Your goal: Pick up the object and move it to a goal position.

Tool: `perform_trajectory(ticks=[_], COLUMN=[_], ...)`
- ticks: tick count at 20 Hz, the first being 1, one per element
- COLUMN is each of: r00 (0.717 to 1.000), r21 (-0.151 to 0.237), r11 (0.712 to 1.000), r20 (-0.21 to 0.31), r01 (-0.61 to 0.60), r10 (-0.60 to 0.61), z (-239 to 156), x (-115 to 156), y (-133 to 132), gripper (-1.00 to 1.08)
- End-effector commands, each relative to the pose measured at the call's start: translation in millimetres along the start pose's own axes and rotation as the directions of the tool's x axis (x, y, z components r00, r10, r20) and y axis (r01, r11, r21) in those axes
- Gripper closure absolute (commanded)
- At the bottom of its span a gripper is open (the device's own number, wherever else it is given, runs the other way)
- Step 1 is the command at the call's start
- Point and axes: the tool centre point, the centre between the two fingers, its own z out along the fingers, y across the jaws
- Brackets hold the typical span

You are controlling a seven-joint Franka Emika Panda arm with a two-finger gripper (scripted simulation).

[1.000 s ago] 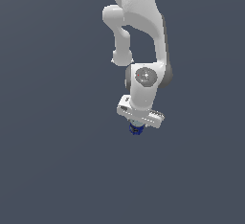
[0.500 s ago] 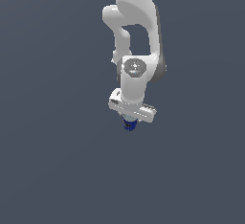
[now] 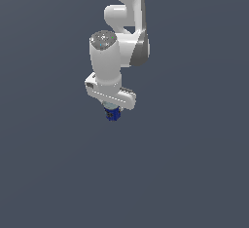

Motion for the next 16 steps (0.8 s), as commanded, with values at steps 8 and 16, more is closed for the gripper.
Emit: perform_trajectory(ticks=[8, 16], r00=[1.0, 1.0], r21=[0.002, 0.0], r11=[1.0, 1.0], r20=[-0.004, -0.005], r01=[0.0, 0.0], r10=[0.0, 0.0], z=[-64, -80], x=[12, 17], y=[82, 103], gripper=[1.08, 1.08])
